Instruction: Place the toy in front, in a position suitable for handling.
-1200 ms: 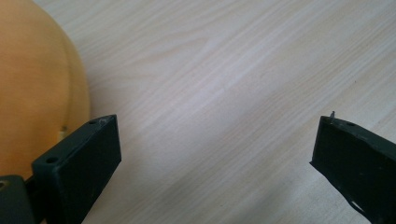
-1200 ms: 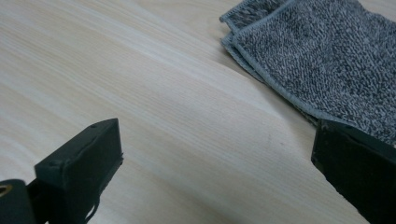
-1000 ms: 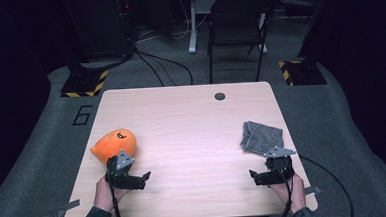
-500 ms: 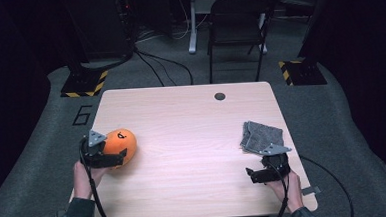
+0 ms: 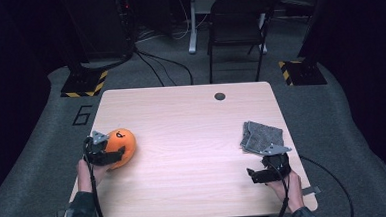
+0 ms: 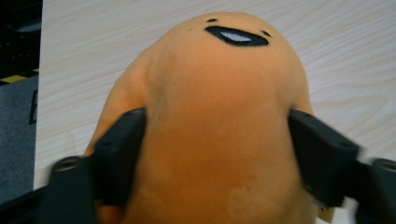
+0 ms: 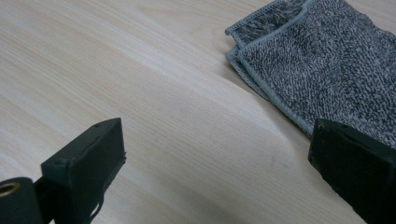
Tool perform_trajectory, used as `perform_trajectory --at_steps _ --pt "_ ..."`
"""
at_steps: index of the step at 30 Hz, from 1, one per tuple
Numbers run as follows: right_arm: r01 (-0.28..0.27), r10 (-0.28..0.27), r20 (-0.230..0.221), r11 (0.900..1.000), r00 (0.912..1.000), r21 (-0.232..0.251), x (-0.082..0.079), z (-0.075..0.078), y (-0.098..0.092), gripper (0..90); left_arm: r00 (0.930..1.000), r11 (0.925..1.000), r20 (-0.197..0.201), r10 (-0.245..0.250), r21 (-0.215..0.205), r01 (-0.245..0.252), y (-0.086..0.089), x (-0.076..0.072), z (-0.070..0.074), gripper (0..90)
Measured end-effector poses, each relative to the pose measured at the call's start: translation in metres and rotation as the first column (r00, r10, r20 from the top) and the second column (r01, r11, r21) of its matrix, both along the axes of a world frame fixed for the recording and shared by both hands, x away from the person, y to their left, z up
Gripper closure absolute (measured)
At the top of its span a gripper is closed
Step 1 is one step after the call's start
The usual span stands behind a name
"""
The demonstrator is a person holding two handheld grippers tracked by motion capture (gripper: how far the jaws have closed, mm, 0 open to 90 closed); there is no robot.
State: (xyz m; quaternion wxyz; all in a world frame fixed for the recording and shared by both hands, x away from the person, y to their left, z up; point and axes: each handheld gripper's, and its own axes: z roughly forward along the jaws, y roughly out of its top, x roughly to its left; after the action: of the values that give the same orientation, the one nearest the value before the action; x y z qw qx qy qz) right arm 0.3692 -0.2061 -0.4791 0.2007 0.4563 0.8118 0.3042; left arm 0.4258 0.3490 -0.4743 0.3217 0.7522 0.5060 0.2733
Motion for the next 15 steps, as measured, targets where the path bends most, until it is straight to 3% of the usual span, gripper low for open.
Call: perform_trajectory --at_steps 3,7,12,15 --pt "-0.005 0.005 -0.008 1.0 1.0 -0.004 0.0 0.0 0.001 3.8 1.0 1.0 0.007 -0.001 -0.004 0.001 -0.001 -0.003 -0.005 44.0" --pt "-0.007 0.007 -0.008 1.0 0.9999 -0.008 0.0 0.0 0.002 4.4 0.9997 0.9999 0.026 -0.002 0.013 0.002 -0.002 -0.007 -0.006 56.5" --pt "-0.01 0.01 -0.001 1.0 0.9999 -0.008 -0.001 0.002 0.0 5.1 0.9983 0.9997 0.056 -0.019 0.013 0.019 -0.001 -0.012 0.001 60.1" --pt "0.001 -0.001 0.0 1.0 1.0 -0.004 0.0 0.003 -0.001 5.4 0.9966 0.999 0.075 -0.035 -0.026 0.037 0.002 -0.016 0.01 60.8"
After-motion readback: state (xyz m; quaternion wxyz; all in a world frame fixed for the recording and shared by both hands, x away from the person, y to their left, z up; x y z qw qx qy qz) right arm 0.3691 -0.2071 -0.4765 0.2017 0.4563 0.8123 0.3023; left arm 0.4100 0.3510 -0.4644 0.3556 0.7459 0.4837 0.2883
